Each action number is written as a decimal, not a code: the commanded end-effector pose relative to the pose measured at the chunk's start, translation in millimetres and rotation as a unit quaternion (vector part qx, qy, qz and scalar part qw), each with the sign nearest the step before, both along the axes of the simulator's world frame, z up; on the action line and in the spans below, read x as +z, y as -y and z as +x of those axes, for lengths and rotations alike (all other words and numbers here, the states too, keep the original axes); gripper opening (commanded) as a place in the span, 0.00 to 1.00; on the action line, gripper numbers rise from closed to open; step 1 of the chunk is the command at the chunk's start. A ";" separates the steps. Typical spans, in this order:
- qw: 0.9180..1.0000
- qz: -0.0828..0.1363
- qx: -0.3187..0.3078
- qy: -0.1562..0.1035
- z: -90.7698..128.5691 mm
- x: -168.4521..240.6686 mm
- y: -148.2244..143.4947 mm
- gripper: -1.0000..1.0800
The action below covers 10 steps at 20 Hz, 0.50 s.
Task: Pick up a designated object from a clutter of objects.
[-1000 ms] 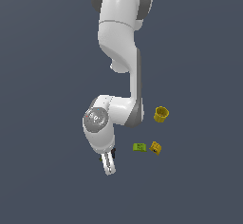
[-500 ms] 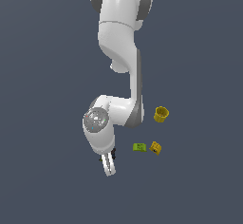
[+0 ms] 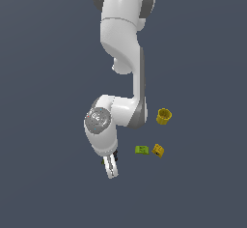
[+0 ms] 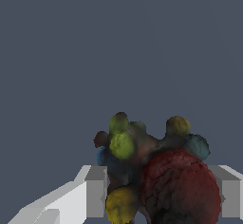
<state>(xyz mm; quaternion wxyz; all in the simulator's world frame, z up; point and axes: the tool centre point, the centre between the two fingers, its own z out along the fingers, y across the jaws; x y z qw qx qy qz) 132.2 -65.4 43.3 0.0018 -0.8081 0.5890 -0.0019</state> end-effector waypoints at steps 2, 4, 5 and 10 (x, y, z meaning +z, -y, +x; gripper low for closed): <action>1.000 0.000 0.000 0.001 0.9 16.8 -3.8 0.00; 1.000 0.000 0.000 0.001 0.8 29.7 -6.8 0.00; 1.000 0.000 0.000 0.001 0.7 37.4 -8.7 0.00; 1.000 0.000 -0.001 0.000 0.7 84.7 -19.7 0.00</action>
